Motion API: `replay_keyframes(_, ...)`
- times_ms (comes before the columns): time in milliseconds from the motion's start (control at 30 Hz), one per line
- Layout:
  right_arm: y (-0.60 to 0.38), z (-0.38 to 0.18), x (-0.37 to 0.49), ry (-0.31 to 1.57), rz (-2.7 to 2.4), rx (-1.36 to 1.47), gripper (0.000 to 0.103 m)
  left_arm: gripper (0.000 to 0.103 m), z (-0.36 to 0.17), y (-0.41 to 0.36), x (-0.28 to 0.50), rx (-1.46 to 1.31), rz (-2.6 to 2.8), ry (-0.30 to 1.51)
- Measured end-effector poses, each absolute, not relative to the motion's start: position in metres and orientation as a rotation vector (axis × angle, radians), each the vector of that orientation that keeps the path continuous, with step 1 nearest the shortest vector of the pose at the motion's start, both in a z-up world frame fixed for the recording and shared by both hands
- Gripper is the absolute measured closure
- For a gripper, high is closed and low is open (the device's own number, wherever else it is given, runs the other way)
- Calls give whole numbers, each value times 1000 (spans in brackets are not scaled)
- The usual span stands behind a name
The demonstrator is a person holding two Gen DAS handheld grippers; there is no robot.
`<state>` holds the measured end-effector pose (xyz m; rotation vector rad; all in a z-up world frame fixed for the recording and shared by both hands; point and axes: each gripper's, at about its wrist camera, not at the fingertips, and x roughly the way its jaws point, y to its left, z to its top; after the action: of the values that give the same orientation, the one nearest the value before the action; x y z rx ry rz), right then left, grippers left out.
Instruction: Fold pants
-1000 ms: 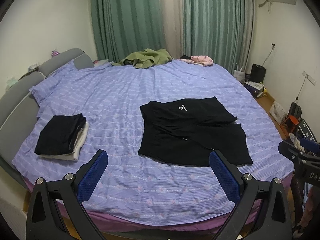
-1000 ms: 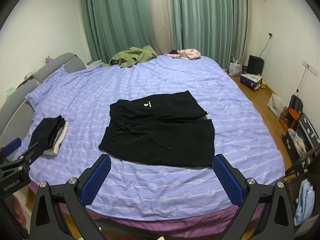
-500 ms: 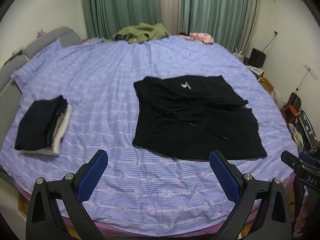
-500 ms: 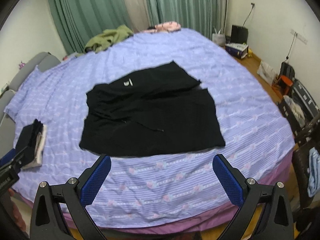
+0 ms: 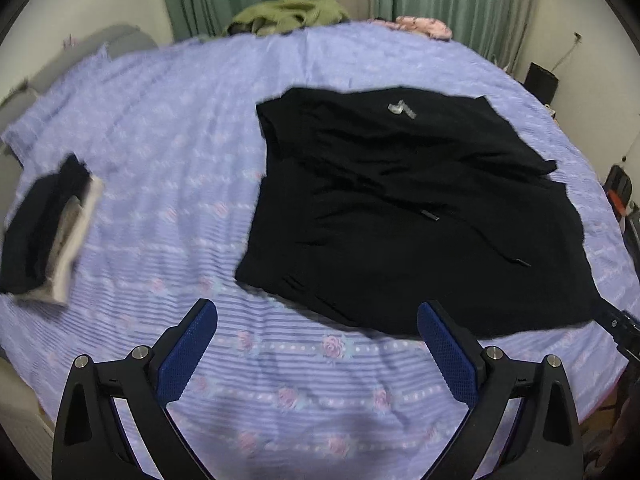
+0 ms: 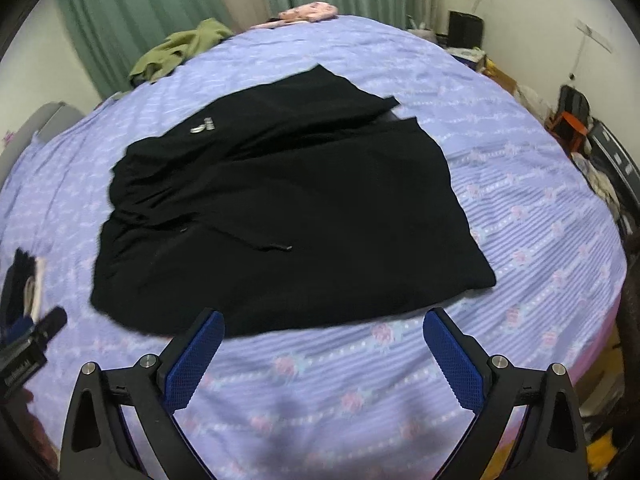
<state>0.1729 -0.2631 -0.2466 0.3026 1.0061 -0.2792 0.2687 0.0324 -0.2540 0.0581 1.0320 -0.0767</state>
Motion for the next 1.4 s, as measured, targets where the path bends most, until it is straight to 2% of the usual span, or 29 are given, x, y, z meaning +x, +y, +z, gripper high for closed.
replay_keyframes(400, -285, -314, 198, 1065, -383, 475, 13, 12, -331, 54, 309, -156, -79, 1202)
replay_keyframes(467, -288, -324, 199, 1082, -392, 499, 16, 18, -342, 54, 312, -187, -80, 1232)
replay_keyframes(700, -296, -343, 208, 1097, -411, 543, 18, 21, -360, 53, 320, -265, -85, 1272)
replay_keyframes(833, -302, -345, 219, 1084, -417, 556, 20, 37, -353, 48, 329, -274, -112, 1255)
replay_keyframes(900, -306, -345, 225, 1081, -425, 536, 30, 48, -354, 46, 333, -272, -110, 1254)
replay_keyframes(933, -308, -344, 230, 1085, -428, 517, 34, 60, -353, 46, 334, -278, -102, 1255)
replay_keyframes(967, -308, -342, 232, 1085, -428, 504, 45, 71, -351, 47, 335, -283, -93, 1254)
replay_keyframes(1000, -308, -339, 235, 1086, -425, 488, 58, 75, -348, 48, 335, -286, -86, 1252)
replay_keyframes(1033, -310, -336, 235, 1089, -416, 468, 65, 84, -343, 48, 334, -287, -79, 1246)
replay_keyframes(1067, -309, -330, 238, 1085, -404, 447, 80, 90, -339, 49, 333, -296, -86, 1240)
replay_keyframes(1100, -307, -324, 240, 1080, -394, 423, 88, 91, -334, 50, 331, -305, -93, 1234)
replay_keyframes(1133, -307, -320, 240, 1075, -389, 412, 89, 95, -326, 49, 330, -307, -98, 1223)
replay_keyframes(1400, -315, -263, 226, 1005, -398, 425, 95, 95, -269, 40, 316, -201, -81, 1140)
